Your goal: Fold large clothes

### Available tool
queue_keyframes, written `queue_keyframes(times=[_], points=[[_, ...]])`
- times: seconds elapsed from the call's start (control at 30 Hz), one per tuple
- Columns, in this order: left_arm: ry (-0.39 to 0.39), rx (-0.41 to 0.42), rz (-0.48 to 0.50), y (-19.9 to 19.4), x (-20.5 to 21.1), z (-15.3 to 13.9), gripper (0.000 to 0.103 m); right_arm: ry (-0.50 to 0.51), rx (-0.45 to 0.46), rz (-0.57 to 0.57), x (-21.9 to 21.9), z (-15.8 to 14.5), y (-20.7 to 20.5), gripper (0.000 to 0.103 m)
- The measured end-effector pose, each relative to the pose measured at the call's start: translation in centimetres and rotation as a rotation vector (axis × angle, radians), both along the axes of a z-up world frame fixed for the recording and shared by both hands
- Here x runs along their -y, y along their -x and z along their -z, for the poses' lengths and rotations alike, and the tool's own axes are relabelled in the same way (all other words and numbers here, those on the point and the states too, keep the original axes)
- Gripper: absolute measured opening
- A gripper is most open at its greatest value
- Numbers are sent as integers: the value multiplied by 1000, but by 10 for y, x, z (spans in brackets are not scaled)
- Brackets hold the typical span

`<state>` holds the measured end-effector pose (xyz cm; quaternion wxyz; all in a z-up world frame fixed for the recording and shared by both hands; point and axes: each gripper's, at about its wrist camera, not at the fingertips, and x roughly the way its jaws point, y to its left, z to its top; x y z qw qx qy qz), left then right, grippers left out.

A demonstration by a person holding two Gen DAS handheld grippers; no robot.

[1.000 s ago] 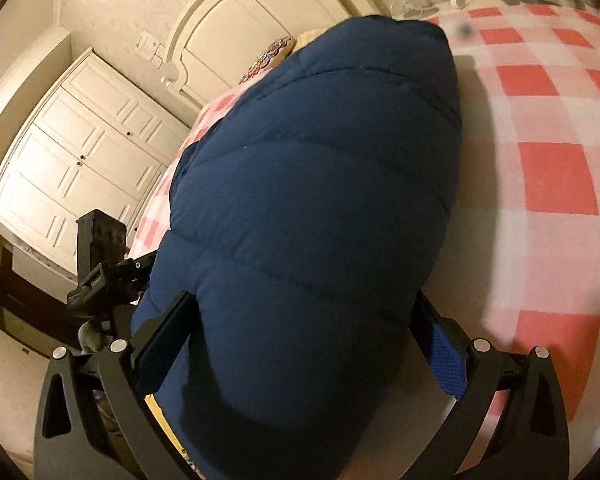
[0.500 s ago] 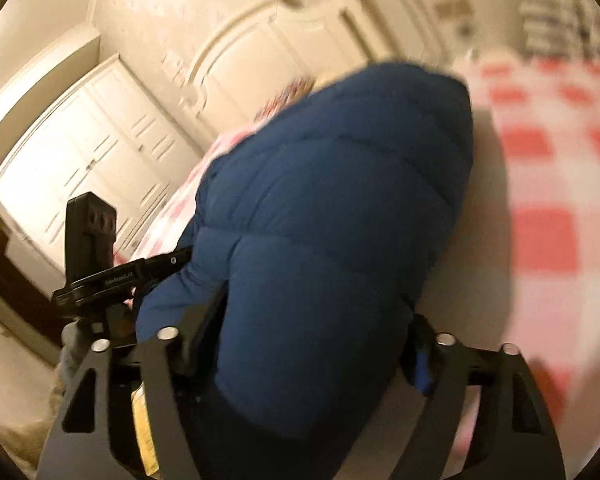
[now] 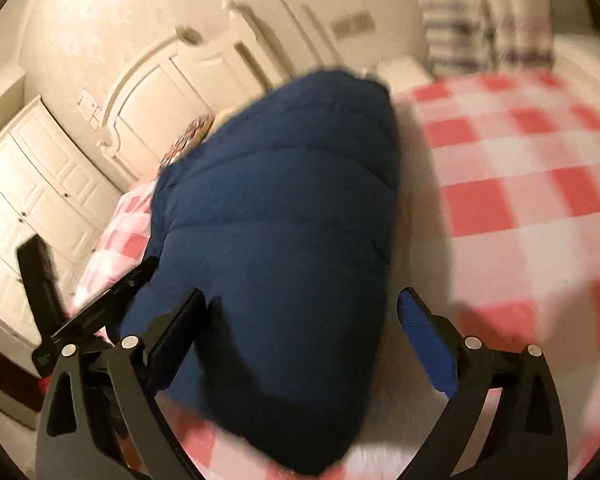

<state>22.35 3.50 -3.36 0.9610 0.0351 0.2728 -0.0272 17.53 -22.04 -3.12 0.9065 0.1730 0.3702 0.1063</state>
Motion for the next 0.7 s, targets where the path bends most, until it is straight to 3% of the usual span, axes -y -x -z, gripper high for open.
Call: queue_keyframes(times=[0.1, 0.2, 0.27, 0.37, 0.7], points=[[-47, 78, -37, 38, 4, -19, 101, 112, 144, -5, -26, -18, 58, 96], [-85, 84, -89, 69, 12, -30, 101, 217, 182, 7, -54, -27, 90, 98], [-64, 95, -60, 93, 12, -37, 101, 266, 199, 15, -66, -31, 107, 98], [-23, 95, -23, 120, 14, -47, 101, 273, 228, 42, -72, -36, 126, 98], [-36, 156, 17, 150, 34, -62, 101, 311, 322, 106, -63, -57, 146, 99]])
